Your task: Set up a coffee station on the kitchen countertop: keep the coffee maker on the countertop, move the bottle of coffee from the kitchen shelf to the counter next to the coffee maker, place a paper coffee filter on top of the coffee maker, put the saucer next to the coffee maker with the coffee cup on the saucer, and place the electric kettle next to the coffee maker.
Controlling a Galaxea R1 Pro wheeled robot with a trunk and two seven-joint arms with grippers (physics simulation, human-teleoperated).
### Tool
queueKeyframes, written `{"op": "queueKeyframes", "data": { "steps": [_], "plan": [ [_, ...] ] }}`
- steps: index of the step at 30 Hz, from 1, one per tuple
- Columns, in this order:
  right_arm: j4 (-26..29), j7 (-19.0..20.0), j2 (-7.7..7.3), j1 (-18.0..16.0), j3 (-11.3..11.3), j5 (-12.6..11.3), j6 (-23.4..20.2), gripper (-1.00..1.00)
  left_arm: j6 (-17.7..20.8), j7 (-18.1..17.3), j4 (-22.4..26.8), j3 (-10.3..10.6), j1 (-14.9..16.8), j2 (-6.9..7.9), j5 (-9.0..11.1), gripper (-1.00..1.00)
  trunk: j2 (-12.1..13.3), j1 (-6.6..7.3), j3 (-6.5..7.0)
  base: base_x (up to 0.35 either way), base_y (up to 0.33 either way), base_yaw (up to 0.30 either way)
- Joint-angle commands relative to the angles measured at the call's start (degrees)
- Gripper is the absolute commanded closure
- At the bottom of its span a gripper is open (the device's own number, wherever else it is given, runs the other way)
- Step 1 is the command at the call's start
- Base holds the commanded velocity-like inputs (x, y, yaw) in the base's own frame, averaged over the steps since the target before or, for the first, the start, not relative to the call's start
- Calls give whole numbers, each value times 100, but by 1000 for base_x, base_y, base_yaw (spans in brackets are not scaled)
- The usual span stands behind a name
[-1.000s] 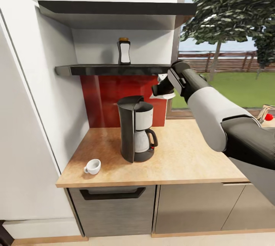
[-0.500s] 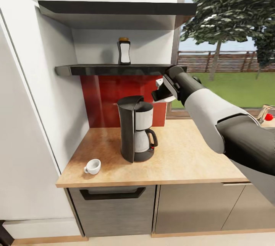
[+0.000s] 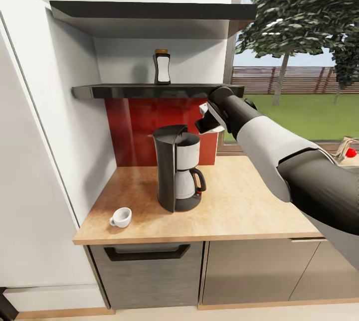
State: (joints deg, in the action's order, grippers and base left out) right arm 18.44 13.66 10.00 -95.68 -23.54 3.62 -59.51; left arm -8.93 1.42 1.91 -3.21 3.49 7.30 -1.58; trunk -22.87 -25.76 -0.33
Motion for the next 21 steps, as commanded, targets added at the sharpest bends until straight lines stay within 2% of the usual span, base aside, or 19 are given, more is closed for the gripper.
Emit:
{"op": "queueKeyframes", "data": {
  "steps": [1, 14, 21],
  "plan": [
    [2, 23, 0, -3, -20, 24, -19, 100, -21, 7, -6, -30, 2, 1, -17, -100, -5, -2, -3, 0, 0, 0],
    [11, 23, 0, -3, -28, 24, -19, 100, -21, 7, -6, -30, 2, 6, -17, -100, -5, -2, -3, 0, 0, 0],
    [11, 23, 0, -3, -28, 24, -17, 100, -21, 7, -6, -30, 2, 6, -17, -100, -5, -2, -3, -15, 64, 0]
  ]
}}
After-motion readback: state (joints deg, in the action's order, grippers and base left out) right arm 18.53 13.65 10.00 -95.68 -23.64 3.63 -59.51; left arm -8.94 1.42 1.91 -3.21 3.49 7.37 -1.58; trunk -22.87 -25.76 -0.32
